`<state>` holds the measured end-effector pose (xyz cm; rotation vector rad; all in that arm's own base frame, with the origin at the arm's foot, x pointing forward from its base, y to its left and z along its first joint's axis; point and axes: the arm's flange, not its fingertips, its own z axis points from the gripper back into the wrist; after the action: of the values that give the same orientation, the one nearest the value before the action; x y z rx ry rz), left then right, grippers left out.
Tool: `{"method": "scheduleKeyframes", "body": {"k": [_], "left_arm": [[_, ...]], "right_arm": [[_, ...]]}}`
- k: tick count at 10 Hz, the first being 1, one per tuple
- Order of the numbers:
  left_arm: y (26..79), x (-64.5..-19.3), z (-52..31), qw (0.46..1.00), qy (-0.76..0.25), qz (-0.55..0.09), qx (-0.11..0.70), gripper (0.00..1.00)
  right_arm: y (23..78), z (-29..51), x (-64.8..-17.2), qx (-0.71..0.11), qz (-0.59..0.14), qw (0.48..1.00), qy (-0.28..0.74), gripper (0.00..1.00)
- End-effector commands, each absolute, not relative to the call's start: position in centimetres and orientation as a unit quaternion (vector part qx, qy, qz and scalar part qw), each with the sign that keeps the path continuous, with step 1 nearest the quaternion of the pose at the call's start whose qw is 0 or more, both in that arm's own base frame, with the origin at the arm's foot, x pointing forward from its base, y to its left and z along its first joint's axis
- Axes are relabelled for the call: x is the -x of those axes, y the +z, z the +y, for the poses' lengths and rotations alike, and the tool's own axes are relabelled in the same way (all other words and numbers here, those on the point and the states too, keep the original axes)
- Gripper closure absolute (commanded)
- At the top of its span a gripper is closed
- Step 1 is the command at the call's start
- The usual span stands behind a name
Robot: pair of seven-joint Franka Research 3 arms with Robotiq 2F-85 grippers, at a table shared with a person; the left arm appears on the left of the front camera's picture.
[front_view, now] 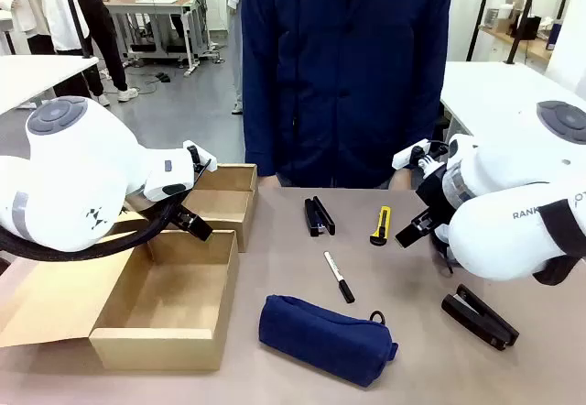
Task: Place items inside the box.
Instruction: Pick up a Pencil pouch or Stapler and place it inside the Mailer Box closest to the robot.
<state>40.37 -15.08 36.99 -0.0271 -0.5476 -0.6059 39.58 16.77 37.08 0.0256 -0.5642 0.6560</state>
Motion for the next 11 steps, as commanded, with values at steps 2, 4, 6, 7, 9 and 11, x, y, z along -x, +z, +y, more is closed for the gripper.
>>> {"method": "scheduleKeyframes", "body": {"k": [2, 4, 6, 7, 9, 11], "left_arm": [[37.01, -40.37, -15.08, 0.918, -0.295, -0.267, 0.013, 0.0], [37.01, -40.37, -15.08, 0.918, -0.295, -0.267, 0.013, 0.0], [37.01, -40.37, -15.08, 0.918, -0.295, -0.267, 0.013, 0.0], [37.01, -40.37, -15.08, 0.918, -0.295, -0.267, 0.013, 0.0], [37.01, -40.37, -15.08, 0.918, -0.295, -0.267, 0.013, 0.0], [37.01, -40.37, -15.08, 0.918, -0.295, -0.267, 0.013, 0.0]], "right_arm": [[37.09, 16.77, -39.58, -0.012, -0.274, 0.908, 0.318, 0.0], [37.09, 16.77, -39.58, -0.012, -0.274, 0.908, 0.318, 0.0], [37.09, 16.77, -39.58, -0.012, -0.274, 0.908, 0.318, 0.0], [37.09, 16.77, -39.58, -0.012, -0.274, 0.908, 0.318, 0.0], [37.09, 16.77, -39.58, -0.012, -0.274, 0.908, 0.318, 0.0], [37.09, 16.77, -39.58, -0.012, -0.274, 0.908, 0.318, 0.0]]}}
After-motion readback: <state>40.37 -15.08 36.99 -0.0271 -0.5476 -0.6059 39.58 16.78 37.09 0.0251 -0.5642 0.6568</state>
